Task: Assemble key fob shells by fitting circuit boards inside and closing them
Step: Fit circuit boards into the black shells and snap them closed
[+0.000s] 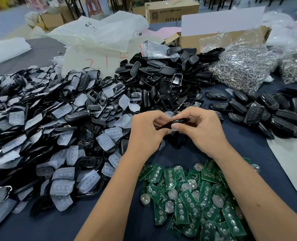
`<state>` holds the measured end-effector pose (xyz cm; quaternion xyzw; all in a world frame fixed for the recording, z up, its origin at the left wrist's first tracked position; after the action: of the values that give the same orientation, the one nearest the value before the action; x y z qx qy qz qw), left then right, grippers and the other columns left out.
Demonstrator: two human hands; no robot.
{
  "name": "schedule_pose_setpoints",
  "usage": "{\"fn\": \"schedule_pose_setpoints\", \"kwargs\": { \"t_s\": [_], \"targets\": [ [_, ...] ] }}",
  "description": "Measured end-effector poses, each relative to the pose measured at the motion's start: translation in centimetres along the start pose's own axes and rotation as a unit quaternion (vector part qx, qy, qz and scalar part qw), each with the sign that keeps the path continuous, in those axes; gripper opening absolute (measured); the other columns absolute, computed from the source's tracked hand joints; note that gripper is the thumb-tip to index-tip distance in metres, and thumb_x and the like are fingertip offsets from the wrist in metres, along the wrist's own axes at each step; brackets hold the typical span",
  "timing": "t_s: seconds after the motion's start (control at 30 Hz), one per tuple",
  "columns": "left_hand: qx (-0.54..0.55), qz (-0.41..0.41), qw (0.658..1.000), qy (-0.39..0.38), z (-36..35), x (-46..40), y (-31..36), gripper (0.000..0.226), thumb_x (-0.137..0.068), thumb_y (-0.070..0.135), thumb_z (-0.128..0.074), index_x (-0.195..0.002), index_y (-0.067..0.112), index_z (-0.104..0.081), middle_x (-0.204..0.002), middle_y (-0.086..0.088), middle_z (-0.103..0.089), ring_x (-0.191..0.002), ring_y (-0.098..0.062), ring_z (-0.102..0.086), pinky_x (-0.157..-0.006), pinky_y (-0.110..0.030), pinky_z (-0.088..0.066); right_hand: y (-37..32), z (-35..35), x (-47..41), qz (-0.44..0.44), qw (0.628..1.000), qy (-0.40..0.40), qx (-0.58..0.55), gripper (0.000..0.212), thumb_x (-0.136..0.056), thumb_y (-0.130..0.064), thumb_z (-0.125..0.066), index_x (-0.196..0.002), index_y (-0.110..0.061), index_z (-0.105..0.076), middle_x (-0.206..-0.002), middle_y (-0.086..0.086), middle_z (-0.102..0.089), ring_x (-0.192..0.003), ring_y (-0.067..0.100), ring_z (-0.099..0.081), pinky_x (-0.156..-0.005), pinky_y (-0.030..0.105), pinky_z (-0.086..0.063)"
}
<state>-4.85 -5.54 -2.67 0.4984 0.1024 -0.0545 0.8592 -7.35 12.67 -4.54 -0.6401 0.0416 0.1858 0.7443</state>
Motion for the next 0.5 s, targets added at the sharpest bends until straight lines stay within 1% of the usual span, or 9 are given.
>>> {"fn": "schedule_pose_setpoints", "kwargs": {
  "t_s": [0.07, 0.13, 0.17, 0.23, 0.3, 0.33, 0.4, 0.43, 0.5],
  "targets": [
    [0.003, 0.009, 1.0, 0.007, 0.23, -0.03, -0.17, 0.051, -0.068, 0.006, -0.093, -0.102, 0.027, -0.061, -0.079, 0.008, -0.074, -0.075, -0.003, -0.071, -0.071, -0.02, -0.058, -0.07, -0.02, 0.03, -0.006, 1.0, 0.003, 0.001, 0.018, -0.08, -0.004, -0.087, -0.09, -0.017, -0.079, -0.086, -0.005, -0.074, -0.077, 0.013, -0.071, -0.073, 0.031, -0.058],
    [0.007, 0.005, 1.0, 0.001, 0.38, -0.02, -0.27, 0.055, -0.069, 0.01, -0.093, -0.104, 0.03, -0.056, -0.084, 0.01, -0.075, -0.076, -0.006, -0.072, -0.072, -0.025, -0.06, -0.25, 0.0, 0.07, -0.002, 1.0, -0.002, 0.006, 0.02, -0.08, -0.003, -0.087, -0.088, -0.019, -0.078, -0.087, -0.005, -0.074, -0.078, 0.012, -0.07, -0.074, 0.029, -0.056],
    [0.004, -0.002, 1.0, -0.004, 0.36, 0.02, -0.26, 0.054, -0.07, 0.011, -0.093, -0.104, 0.031, -0.057, -0.086, 0.012, -0.075, -0.077, -0.007, -0.072, -0.073, -0.029, -0.061, -0.31, 0.01, 0.09, 0.0, 1.0, -0.005, 0.008, 0.02, -0.08, -0.003, -0.087, -0.088, -0.019, -0.078, -0.088, -0.004, -0.074, -0.079, 0.013, -0.071, -0.075, 0.029, -0.056],
    [-0.019, -0.028, 0.999, -0.009, 0.15, 0.16, -0.12, 0.051, -0.072, 0.01, -0.091, -0.105, 0.034, -0.059, -0.085, 0.014, -0.074, -0.079, -0.007, -0.071, -0.076, -0.033, -0.062, -0.45, -0.06, 0.15, 0.004, 1.0, -0.007, 0.013, 0.02, -0.08, -0.003, -0.087, -0.088, -0.02, -0.079, -0.089, -0.002, -0.075, -0.082, 0.019, -0.073, -0.076, 0.038, -0.06],
    [-0.05, -0.061, 0.997, -0.006, -0.19, 0.26, 0.03, 0.047, -0.073, 0.007, -0.088, -0.104, 0.03, -0.062, -0.083, 0.014, -0.073, -0.082, -0.004, -0.071, -0.078, -0.033, -0.061, -0.53, -0.31, 0.28, 0.01, 0.999, 0.0, 0.033, 0.02, -0.08, -0.003, -0.087, -0.087, -0.02, -0.08, -0.089, 0.0, -0.075, -0.084, 0.023, -0.073, -0.079, 0.045, -0.061],
    [-0.055, -0.069, 0.996, -0.003, -0.33, 0.26, 0.01, 0.044, -0.073, 0.006, -0.088, -0.103, 0.027, -0.063, -0.082, 0.013, -0.073, -0.082, -0.004, -0.071, -0.078, -0.033, -0.061, -0.53, -0.46, 0.36, 0.015, 0.999, 0.006, 0.051, 0.019, -0.08, -0.003, -0.087, -0.087, -0.02, -0.079, -0.089, -0.001, -0.075, -0.084, 0.021, -0.073, -0.079, 0.044, -0.06],
    [-0.047, -0.063, 0.997, 0.006, -0.49, 0.2, -0.08, 0.041, -0.073, 0.007, -0.088, -0.1, 0.027, -0.064, -0.081, 0.012, -0.073, -0.08, -0.004, -0.071, -0.077, -0.032, -0.061, -0.51, -0.57, 0.52, 0.021, 0.997, 0.018, 0.07, 0.019, -0.08, -0.005, -0.087, -0.089, -0.02, -0.079, -0.089, -0.004, -0.075, -0.083, 0.016, -0.072, -0.076, 0.039, -0.059],
    [-0.035, -0.05, 0.998, 0.011, -0.52, 0.19, -0.12, 0.041, -0.073, 0.008, -0.089, -0.098, 0.028, -0.064, -0.079, 0.012, -0.072, -0.078, -0.004, -0.071, -0.076, -0.031, -0.06, -0.46, -0.58, 0.57, 0.019, 0.998, 0.02, 0.063, 0.02, -0.081, -0.006, -0.087, -0.092, -0.021, -0.078, -0.091, -0.005, -0.075, -0.082, 0.017, -0.072, -0.074, 0.037, -0.058],
    [0.016, -0.009, 1.0, 0.017, -0.52, 0.14, -0.11, 0.043, -0.072, 0.008, -0.091, -0.098, 0.03, -0.064, -0.076, 0.011, -0.071, -0.074, -0.007, -0.071, -0.073, -0.031, -0.061, -0.43, -0.53, 0.52, 0.003, 0.999, 0.023, 0.021, 0.026, -0.083, -0.011, -0.086, -0.105, -0.021, -0.075, -0.095, -0.002, -0.074, -0.077, 0.024, -0.071, -0.071, 0.039, -0.058]
  ]
}}
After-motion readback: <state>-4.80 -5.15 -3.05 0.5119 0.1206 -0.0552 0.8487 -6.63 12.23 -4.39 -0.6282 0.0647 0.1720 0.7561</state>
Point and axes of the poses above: each hand's wrist, its own x-axis away from the middle knuckle, its own z-axis out of the back of the hand, y = z × x, the point moved 1 cm from there along -x, towards the middle knuckle
